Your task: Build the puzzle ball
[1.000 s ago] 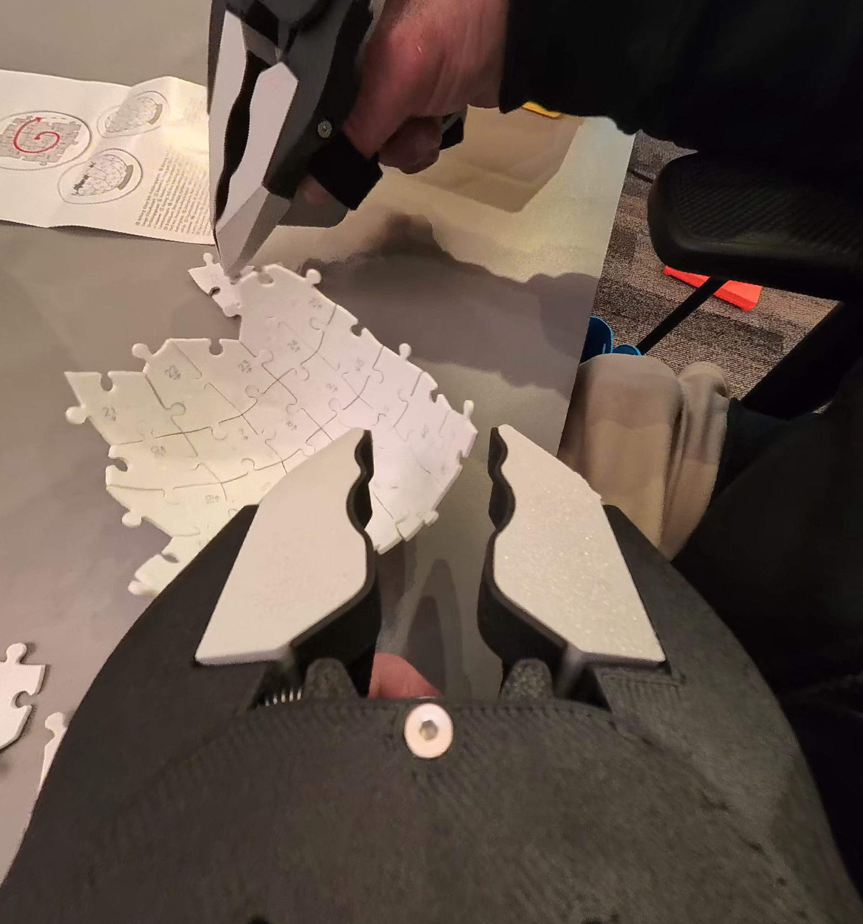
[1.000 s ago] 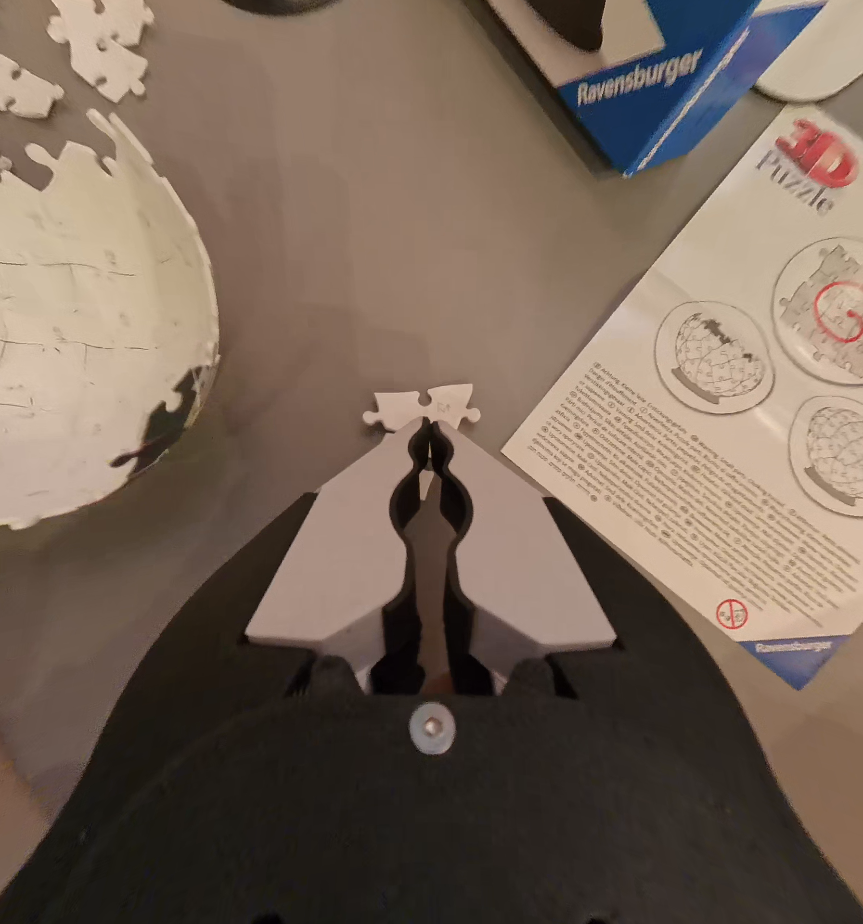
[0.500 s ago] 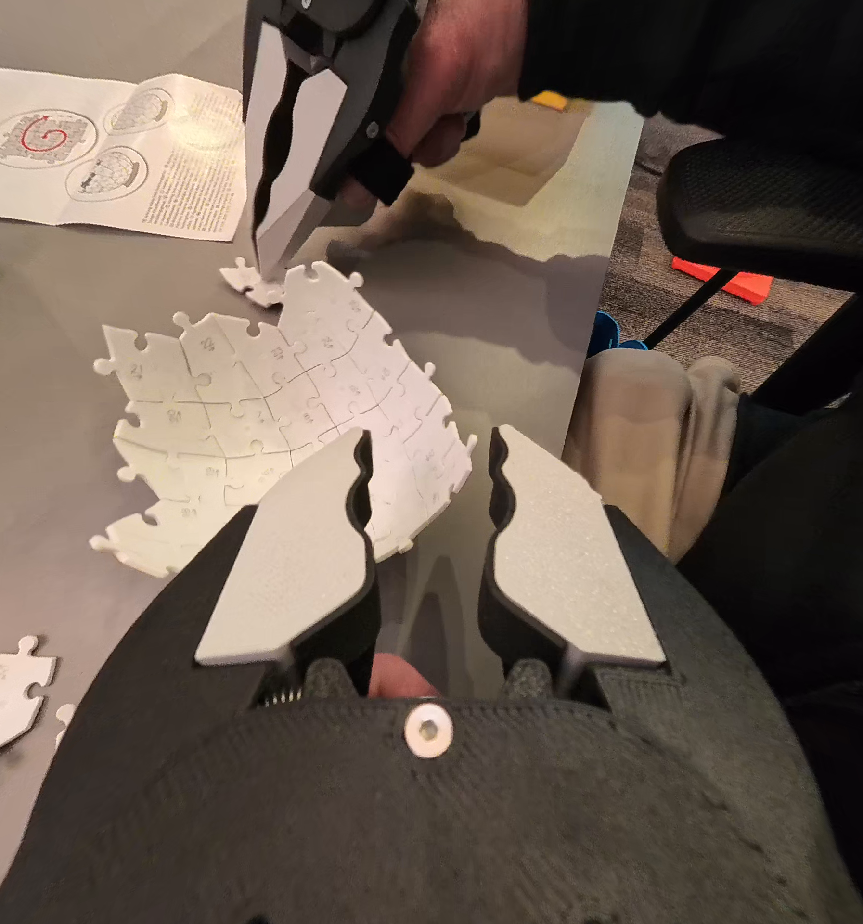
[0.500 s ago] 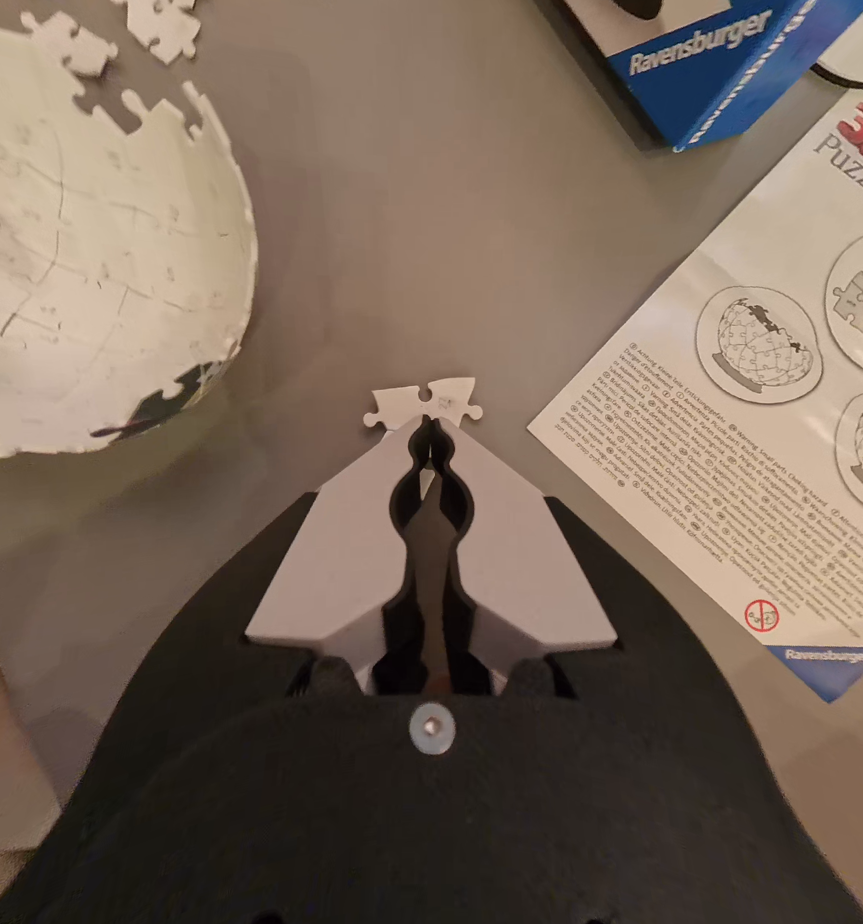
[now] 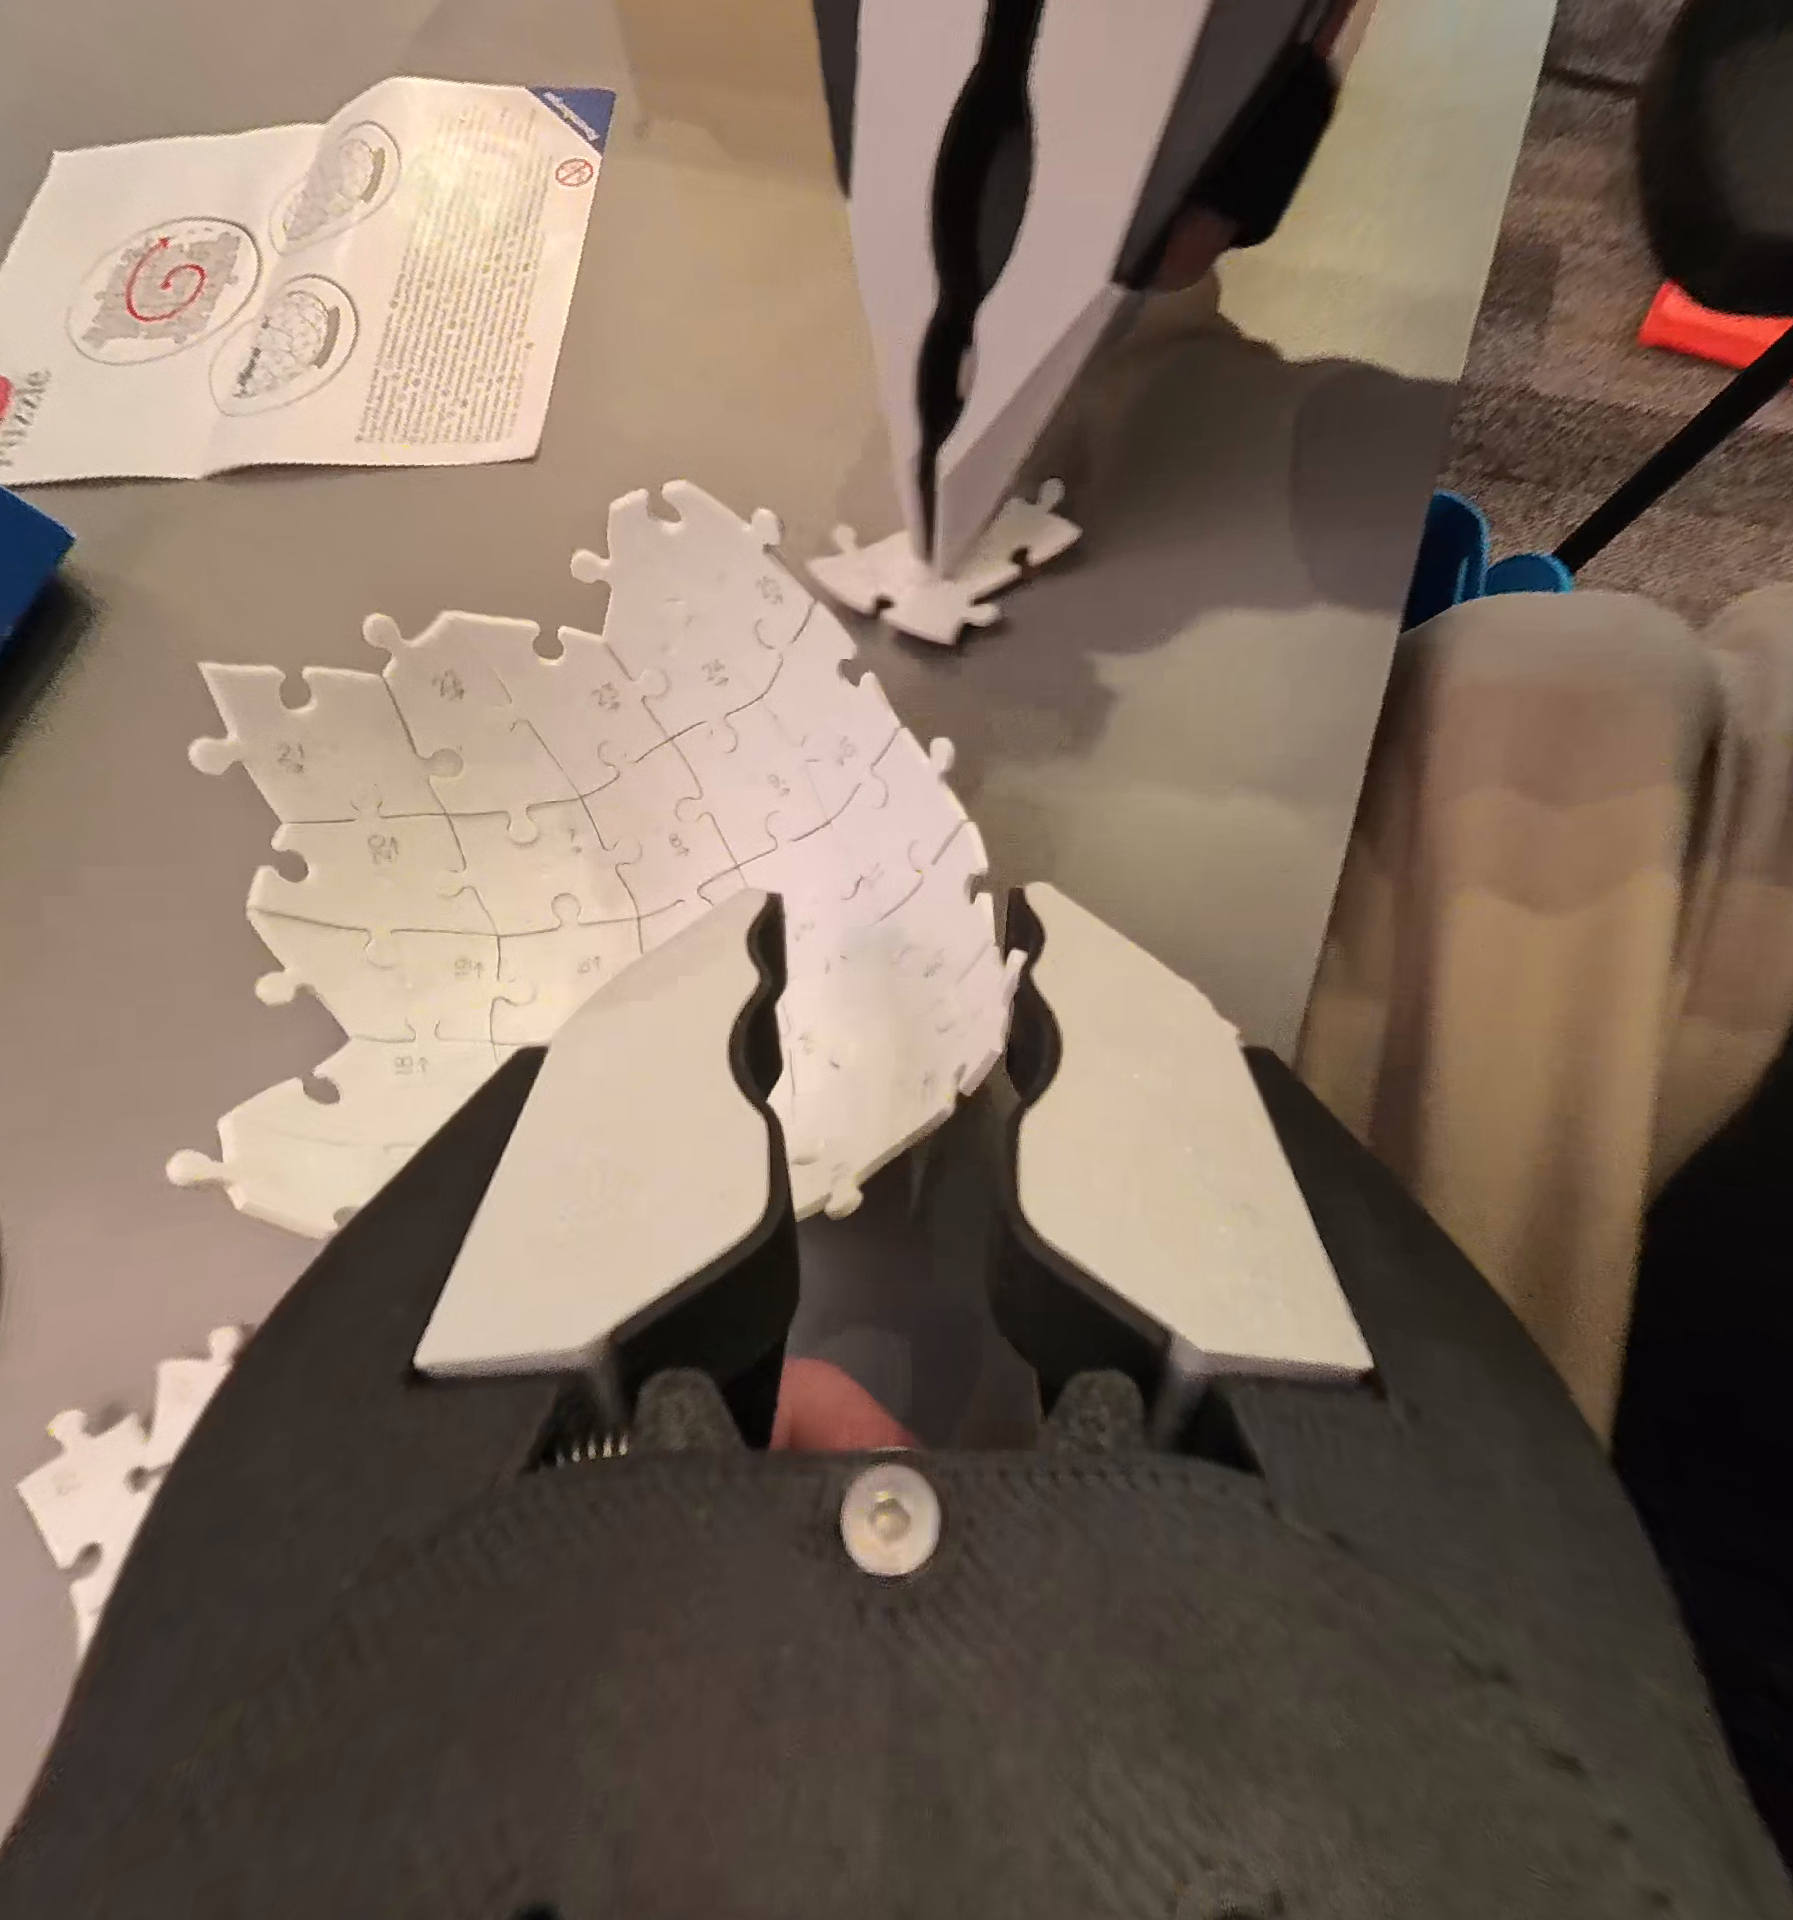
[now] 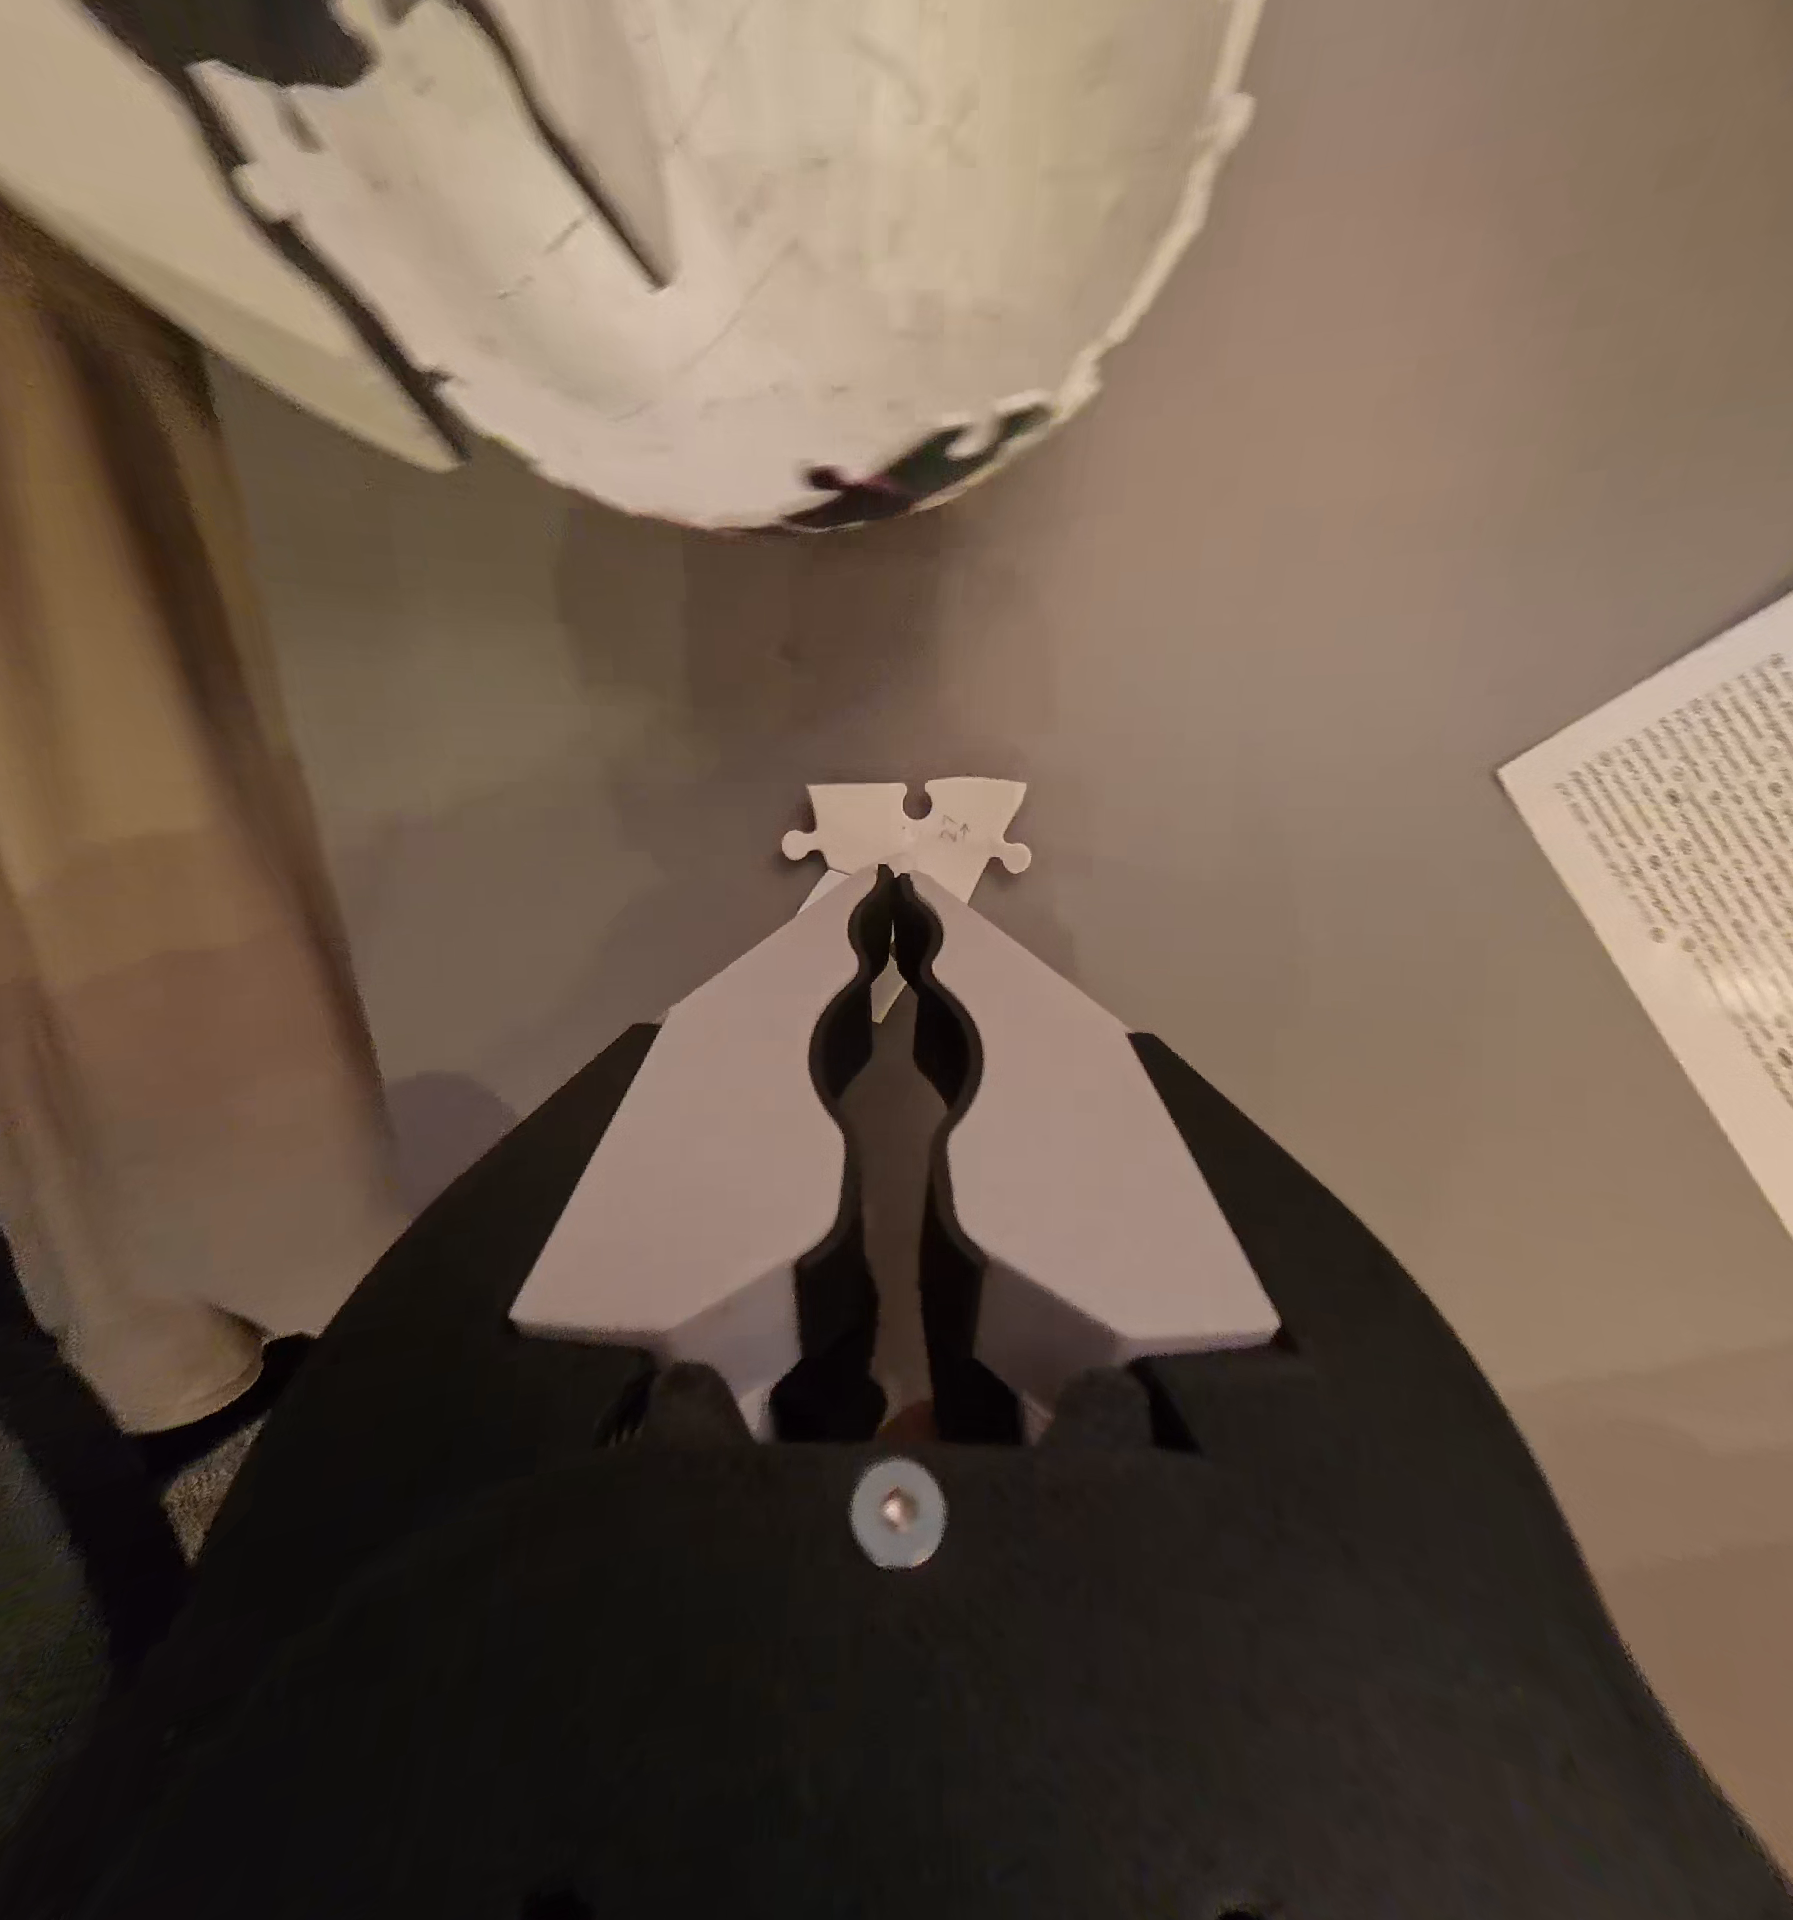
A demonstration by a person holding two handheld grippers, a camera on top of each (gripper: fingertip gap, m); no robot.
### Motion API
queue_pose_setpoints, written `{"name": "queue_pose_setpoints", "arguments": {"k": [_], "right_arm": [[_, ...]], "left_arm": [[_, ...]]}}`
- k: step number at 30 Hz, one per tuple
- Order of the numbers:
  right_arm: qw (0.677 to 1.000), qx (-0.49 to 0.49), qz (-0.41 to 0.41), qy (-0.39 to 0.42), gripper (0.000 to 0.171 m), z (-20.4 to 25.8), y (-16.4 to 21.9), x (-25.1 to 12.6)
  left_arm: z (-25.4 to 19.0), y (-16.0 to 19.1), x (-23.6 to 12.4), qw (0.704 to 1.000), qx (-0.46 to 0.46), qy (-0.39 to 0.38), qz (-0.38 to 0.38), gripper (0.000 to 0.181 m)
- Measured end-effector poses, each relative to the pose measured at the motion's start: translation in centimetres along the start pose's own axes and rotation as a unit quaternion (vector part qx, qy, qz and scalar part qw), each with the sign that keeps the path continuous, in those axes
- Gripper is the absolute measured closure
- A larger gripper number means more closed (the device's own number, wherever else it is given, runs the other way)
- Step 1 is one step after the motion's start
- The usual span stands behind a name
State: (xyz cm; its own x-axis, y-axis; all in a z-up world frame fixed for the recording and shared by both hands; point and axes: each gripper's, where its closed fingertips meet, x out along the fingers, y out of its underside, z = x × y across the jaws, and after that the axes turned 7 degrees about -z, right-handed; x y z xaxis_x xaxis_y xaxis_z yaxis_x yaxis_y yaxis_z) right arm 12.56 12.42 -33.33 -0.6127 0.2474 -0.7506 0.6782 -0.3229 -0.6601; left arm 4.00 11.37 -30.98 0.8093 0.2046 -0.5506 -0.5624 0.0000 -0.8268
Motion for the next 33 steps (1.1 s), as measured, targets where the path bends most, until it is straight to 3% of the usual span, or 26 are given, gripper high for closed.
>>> {"name": "queue_pose_setpoints", "arguments": {"k": [1,10,14,19,27,33], "right_arm": [[1.000,-0.009,0.000,-0.011,0.171,0.7,0.0,0.0],[0.994,-0.093,-0.011,-0.050,0.171,3.7,-2.1,0.4],[0.993,-0.086,-0.085,0.018,0.171,1.6,-6.5,-2.2],[0.986,-0.089,-0.117,0.078,0.162,-0.9,-9.5,-2.9],[0.991,-0.099,-0.065,0.058,0.171,-0.3,-7.5,-0.1],[0.994,-0.067,-0.072,0.041,0.171,0.7,-6.1,0.3]], "left_arm": [[0.3,0.2,0.1,1.000,0.010,-0.003,0.005,0.141],[2.8,0.9,0.0,0.993,0.118,-0.008,0.018,0.144],[2.8,0.9,0.0,0.989,0.145,-0.010,0.022,0.145],[2.9,1.4,0.1,0.981,0.190,-0.008,0.034,0.145],[3.0,1.6,-0.8,0.976,0.213,0.016,0.044,0.137],[1.2,-2.1,-3.0,0.989,0.143,0.043,-0.001,0.130]]}}
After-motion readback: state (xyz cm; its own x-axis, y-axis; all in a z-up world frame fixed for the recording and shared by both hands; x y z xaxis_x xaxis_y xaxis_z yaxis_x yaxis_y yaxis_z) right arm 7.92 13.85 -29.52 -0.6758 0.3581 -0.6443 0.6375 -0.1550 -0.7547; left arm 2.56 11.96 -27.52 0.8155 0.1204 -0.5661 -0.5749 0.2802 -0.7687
